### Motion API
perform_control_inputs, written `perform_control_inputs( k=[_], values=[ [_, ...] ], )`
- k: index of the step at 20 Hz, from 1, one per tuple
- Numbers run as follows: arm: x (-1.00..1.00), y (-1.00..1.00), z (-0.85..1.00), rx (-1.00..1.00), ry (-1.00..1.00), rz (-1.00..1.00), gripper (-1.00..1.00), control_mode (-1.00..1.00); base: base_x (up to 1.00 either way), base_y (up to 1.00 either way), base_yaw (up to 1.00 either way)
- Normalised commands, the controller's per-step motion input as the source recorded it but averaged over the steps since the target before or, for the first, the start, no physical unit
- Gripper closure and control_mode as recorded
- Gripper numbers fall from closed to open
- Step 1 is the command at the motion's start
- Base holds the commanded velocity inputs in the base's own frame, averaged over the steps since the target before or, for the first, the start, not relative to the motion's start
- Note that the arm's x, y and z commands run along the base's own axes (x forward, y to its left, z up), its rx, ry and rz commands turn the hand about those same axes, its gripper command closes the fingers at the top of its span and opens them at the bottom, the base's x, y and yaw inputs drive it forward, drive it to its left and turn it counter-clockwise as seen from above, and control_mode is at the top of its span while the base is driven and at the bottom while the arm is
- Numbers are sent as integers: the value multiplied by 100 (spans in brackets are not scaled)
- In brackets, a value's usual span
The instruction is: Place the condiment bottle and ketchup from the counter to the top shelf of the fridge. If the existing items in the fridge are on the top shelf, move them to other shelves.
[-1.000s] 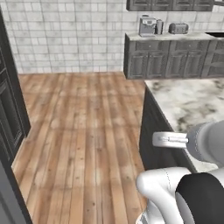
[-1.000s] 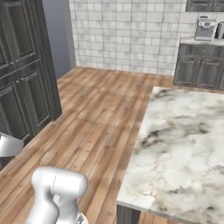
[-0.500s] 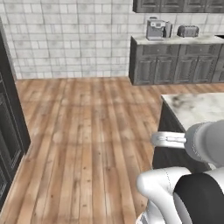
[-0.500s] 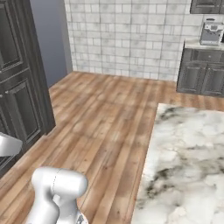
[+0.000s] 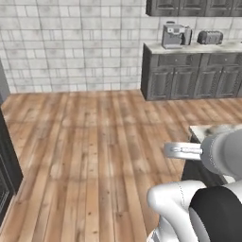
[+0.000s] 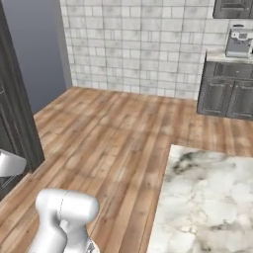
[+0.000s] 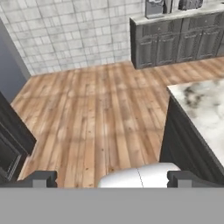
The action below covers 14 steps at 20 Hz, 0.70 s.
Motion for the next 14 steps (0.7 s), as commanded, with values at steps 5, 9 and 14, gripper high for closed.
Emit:
perform_control_inputs(
  k=[5,9,14],
  values=[
    [0,0,0,0,0,0,-100,100,100,-19,0],
    [0,0,0,0,0,0,-100,100,100,-18,0],
    [0,0,0,0,0,0,-100,100,100,-22,0]
  ],
)
